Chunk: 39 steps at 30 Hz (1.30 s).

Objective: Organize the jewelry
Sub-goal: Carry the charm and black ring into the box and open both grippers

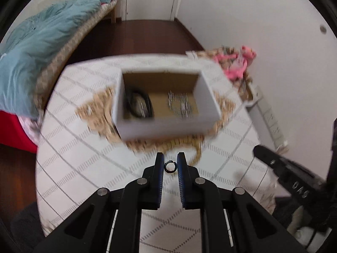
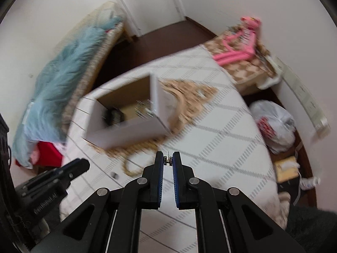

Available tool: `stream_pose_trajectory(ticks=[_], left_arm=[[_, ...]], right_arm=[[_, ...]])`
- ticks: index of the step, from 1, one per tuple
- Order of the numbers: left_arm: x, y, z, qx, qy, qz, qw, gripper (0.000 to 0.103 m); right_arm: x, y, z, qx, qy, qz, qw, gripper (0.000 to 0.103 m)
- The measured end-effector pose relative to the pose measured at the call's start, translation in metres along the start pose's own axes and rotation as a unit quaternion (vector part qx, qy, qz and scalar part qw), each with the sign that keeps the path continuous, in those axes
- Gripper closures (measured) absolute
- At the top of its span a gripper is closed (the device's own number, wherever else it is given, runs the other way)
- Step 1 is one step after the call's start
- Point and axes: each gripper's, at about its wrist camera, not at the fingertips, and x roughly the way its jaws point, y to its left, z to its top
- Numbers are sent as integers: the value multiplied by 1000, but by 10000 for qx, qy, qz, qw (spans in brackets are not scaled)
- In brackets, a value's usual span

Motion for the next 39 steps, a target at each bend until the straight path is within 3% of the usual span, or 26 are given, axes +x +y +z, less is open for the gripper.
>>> stream_pose_trajectory(ticks=[5,11,18,25,26,28,29,30,35,38,39], left_arm=[[-2,23,60,-64,-84,-4,9999,93],[27,38,109,25,145,63,9999,93],[65,44,125,17,594,-34,9982,93],[84,51,134,-241,875,-64,9958,91],[84,52,136,-256,876,10,9958,88],[84,53,138,-226,857,158,9959,71],[82,54,139,-218,815,267,9961,47],[80,55,140,-222,742,307,9965,32],[69,62,142,-244,611,546,9963,30],[64,65,139,-245,524,735,9956,8],[61,66,137,-232,465,815,9953,5]], right_arm=[[17,30,53,-142,128,527,9984,94],[59,49,108,-321,561,613,9960,94],[105,45,144,-291,1179,624,9906,94],[138,47,153,-342,1697,578,9832,93],[140,47,153,-380,1722,528,9829,93],[141,48,152,-442,1700,396,9837,82],[142,48,152,-459,1693,374,9838,78],[141,48,152,-480,1662,330,9844,72],[133,48,154,-543,1496,159,9871,65],[126,48,153,-583,1378,16,9887,47],[124,49,153,-636,1338,-68,9889,38]])
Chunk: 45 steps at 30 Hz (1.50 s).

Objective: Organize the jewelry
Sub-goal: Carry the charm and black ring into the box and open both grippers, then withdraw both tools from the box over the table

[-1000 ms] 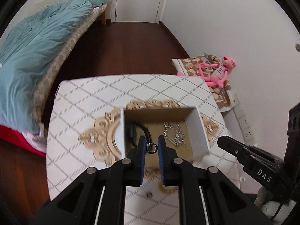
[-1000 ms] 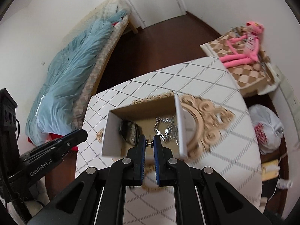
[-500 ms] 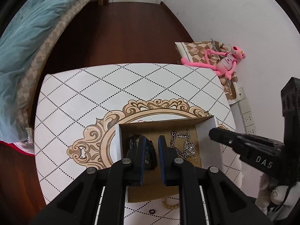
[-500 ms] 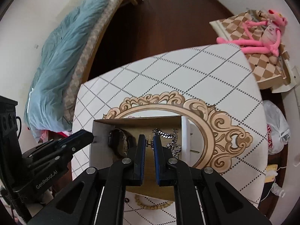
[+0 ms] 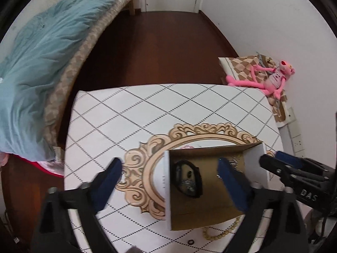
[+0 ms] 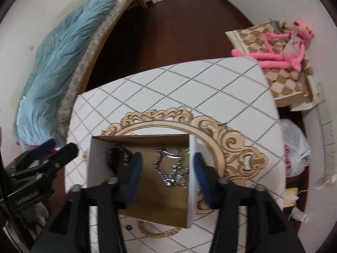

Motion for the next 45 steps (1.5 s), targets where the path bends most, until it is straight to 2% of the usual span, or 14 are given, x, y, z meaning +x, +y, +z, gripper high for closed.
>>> stream_pose_trajectory(ticks=[3,4,8,12,16,21,24,26,29,34,38,43,45], left_arm=[[-5,2,-8,7,-137,289,9995,4],[-6,1,-10,19,-155,371,9992,4],[-10,0,-23,63,-185,483,9986,3],[-17,-3,-35,37,-184,500,9986,3],[-37,-6,-45,19,-383,569,9976,3],[-73,1,-56,-179,-795,627,9947,3],[-86,7,-71,-264,-907,716,9930,3],[-86,12,-86,-350,-834,835,9924,3],[-68,20,-115,-418,-523,929,9934,3],[-6,34,-160,-374,293,1239,9912,3],[24,40,-178,-412,646,1272,9889,3],[39,39,-181,-384,741,1240,9888,3],[41,37,-180,-367,727,1200,9894,3]], right_arm=[[-6,4,-7,-158,-123,-372,9991,11],[-8,4,-10,-192,-160,-511,9984,8],[-14,9,-25,-388,-282,-1047,9933,3],[-23,13,-41,-471,-385,-1187,9911,2],[-42,18,-52,-500,-557,-1149,9905,2],[-74,26,-66,-472,-870,-932,9907,2],[-84,29,-83,-446,-955,-789,9913,2],[-81,30,-101,-432,-908,-754,9921,2],[-61,26,-123,-323,-680,-757,9943,2],[3,7,-156,67,-109,-790,9968,2],[38,2,-166,218,47,-954,9952,5],[52,9,-170,56,-184,-1298,9914,16],[53,16,-172,-149,-303,-1482,9884,27]])
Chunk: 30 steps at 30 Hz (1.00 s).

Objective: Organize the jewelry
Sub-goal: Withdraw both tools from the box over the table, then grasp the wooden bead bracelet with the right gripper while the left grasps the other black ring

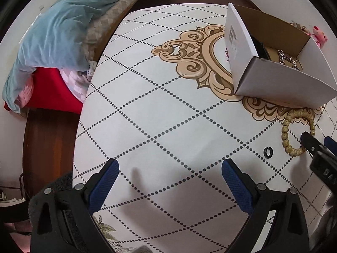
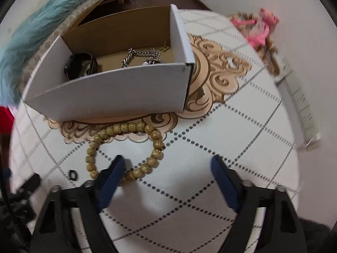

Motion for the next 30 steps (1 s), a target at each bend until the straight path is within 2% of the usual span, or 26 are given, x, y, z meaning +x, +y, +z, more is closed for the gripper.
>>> stream_pose_trajectory(ticks=[2,4,8,13,17,22,23,24,25,27,28,30], left_arm=[[1,-1,0,14,-16,-45,10000,3],[2,-4,0,40,-16,-81,10000,3],[-1,-11,-1,104,-19,-157,9998,3],[-11,-25,-2,220,-102,-267,9993,3],[-14,-44,-2,404,-169,-367,9984,3],[-13,-72,-4,594,-196,-694,9956,4],[-14,-78,-5,653,-241,-766,9946,7],[-14,-82,-5,704,-276,-796,9940,19],[-14,-86,-5,743,-273,-832,9934,26],[-14,-91,-6,786,-239,-957,9920,47],[-15,-93,-7,794,-248,-1016,9913,50],[-17,-96,-8,822,-321,-1048,9906,66]], right_arm=[[-3,3,-3,-103,-128,50,9999,40],[-7,6,-4,-179,-215,69,9996,94],[-8,4,-4,-228,-152,188,9994,94],[-16,-16,-8,43,-132,417,9990,94],[-19,-32,-14,206,-153,364,9990,94],[-19,-47,-15,332,-118,253,9991,94],[-19,-50,-15,359,-109,235,9990,94],[-18,-52,-15,373,-97,224,9990,94],[-17,-54,-14,388,-87,214,9990,94],[-17,-58,-14,420,-73,192,9989,94],[-16,-60,-12,426,-71,182,9989,94],[-15,-64,-11,457,-61,176,9988,94]])
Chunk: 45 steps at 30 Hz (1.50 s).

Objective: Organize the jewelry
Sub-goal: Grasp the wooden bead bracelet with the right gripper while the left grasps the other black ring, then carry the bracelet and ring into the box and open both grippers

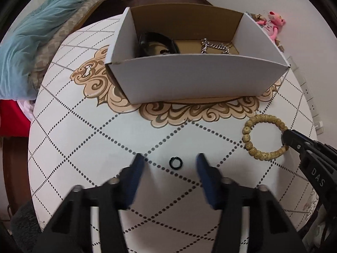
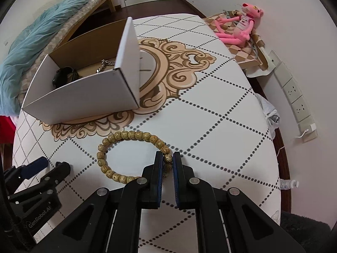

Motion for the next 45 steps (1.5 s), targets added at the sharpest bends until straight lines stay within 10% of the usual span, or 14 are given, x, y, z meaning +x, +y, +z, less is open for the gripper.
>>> stream_pose_trajectory(ticks=[5,19,30,45], left_arm=[[-2,1,1,35,-55,-107,9999,93],[-61,13,15,7,-603,-512,9969,93],[-111,31,89,-26,-1061,-828,9909,93],[-55,56,157,-304,-163,-1065,9937,91]], right_arm=[[1,-3,2,72,3,34,10000,94],[-75,17,28,-145,-699,709,9949,94],[-151,31,99,-337,-1280,1348,9820,94],[-71,68,171,-493,-345,1679,9840,94]])
